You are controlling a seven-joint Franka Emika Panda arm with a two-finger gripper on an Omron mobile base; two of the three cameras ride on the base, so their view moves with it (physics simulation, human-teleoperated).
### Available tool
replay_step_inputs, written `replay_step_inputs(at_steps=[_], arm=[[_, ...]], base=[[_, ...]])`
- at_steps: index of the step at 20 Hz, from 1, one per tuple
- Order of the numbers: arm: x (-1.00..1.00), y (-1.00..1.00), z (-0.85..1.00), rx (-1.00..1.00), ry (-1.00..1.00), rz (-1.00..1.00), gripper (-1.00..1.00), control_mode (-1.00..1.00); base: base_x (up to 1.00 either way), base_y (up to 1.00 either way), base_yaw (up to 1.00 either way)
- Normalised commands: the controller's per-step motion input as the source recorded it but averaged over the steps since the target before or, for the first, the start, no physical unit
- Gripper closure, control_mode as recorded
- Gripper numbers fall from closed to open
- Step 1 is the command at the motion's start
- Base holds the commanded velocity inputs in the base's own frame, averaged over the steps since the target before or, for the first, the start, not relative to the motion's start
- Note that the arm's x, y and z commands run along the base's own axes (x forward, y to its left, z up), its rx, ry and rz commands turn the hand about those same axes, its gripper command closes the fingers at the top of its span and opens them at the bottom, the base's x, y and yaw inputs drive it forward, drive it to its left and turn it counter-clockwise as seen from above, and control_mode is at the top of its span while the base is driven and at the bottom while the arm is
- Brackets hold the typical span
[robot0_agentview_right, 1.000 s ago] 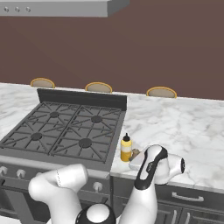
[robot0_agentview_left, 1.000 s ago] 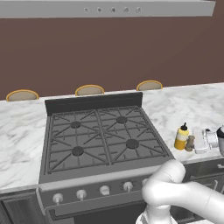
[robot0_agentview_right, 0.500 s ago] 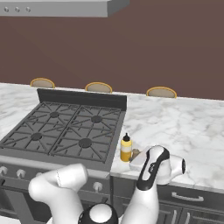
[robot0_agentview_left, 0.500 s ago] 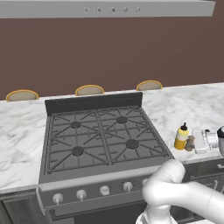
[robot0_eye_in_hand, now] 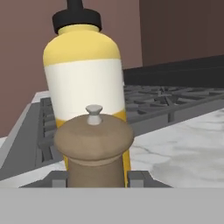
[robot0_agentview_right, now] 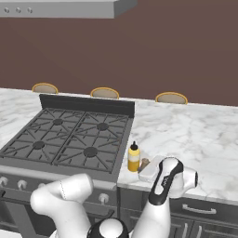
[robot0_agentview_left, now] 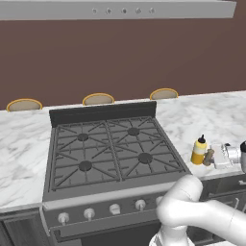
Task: Take 2 condiments from the cabinet and move them on the counter near the stove.Make sure the condiments are lined up with each other, next to each other.
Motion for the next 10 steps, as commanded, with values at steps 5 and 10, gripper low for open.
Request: replay_step_inputs(at_steps=[5, 10], arm=[[0.0, 0.0, -0.25, 0.07, 0.01, 0.01, 1.0, -1.0], [0.0, 0.04, -0.26, 0.07, 0.02, 0.0, 1.0, -1.0]], base=[[0.0, 0.0, 0.0], [0.0, 0.0, 0.0]])
